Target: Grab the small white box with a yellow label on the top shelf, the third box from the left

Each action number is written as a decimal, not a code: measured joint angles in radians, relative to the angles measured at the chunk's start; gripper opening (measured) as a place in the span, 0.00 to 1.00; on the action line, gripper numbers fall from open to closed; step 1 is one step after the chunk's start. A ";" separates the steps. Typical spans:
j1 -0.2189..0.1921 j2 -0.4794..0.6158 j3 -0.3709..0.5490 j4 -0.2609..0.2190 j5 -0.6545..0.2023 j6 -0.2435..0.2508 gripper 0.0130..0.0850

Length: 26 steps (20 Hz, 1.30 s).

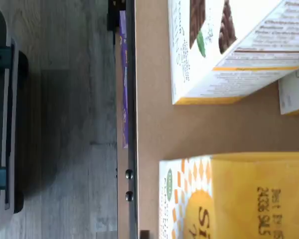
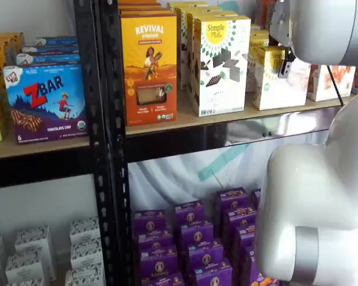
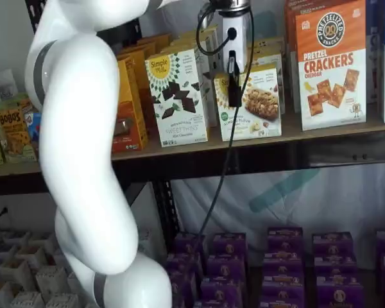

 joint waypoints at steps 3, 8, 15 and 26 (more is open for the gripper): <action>0.000 -0.001 0.001 0.001 0.001 0.000 0.61; 0.003 -0.006 0.009 -0.001 -0.004 0.002 0.50; 0.004 -0.009 0.014 0.000 -0.006 0.003 0.39; 0.000 -0.007 0.009 0.001 0.003 0.000 0.39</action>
